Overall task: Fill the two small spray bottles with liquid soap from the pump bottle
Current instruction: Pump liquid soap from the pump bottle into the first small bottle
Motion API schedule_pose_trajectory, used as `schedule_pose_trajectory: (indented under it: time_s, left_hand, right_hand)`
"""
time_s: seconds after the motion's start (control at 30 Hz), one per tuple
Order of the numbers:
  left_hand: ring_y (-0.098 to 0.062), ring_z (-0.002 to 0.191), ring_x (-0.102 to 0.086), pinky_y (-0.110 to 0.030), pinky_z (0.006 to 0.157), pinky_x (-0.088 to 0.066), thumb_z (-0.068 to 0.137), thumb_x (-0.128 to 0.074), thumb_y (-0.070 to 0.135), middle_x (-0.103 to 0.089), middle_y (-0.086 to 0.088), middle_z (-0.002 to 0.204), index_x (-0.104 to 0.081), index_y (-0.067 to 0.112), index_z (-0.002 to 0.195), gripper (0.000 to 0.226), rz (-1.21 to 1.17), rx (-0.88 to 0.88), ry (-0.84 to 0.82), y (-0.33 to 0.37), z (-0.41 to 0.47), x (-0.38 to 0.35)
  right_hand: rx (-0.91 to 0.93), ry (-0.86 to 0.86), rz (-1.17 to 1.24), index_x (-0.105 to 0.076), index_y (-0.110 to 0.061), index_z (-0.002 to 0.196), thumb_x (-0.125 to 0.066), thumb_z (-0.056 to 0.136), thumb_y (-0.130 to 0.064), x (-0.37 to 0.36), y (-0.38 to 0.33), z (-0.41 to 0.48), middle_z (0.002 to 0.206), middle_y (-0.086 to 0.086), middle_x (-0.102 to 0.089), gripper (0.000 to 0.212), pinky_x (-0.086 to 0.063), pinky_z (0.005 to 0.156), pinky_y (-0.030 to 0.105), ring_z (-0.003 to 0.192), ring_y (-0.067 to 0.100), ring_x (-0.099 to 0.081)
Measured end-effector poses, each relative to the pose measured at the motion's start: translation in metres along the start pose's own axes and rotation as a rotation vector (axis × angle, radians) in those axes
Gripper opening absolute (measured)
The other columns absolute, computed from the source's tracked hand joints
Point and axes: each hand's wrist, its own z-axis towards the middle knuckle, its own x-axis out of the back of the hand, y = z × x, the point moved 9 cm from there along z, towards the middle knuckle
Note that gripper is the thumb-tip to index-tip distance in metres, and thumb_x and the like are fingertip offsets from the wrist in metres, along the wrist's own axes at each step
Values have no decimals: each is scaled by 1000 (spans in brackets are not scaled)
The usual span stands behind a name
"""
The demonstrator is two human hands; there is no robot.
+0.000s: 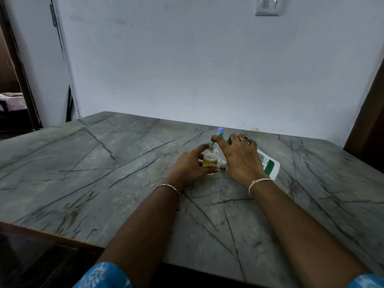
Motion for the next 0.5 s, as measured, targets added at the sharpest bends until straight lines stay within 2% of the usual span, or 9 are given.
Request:
schedule_pose_trajectory:
  time_s: [0.33,0.5]
  left_hand:
    - [-12,95,-68,-34,90,-54,69,-82,41,-67,0,119,-38,31,142,86,1,8,-11,-2,2,-2]
    - [-13,95,-68,-30,89,-54,70,-81,40,-67,0,118,-38,31,142,84,9,-2,-11,0,0,-1]
  right_hand:
    - [-1,-25,19,-14,-39,146,-64,84,-33,-4,3,-4,121,11,-48,80,-37,97,46,116,30,-45]
    - [-7,-13,17,-18,-36,143,-66,82,-32,-2,1,-2,120,10,-49,78,-36,97,46,115,30,-45]
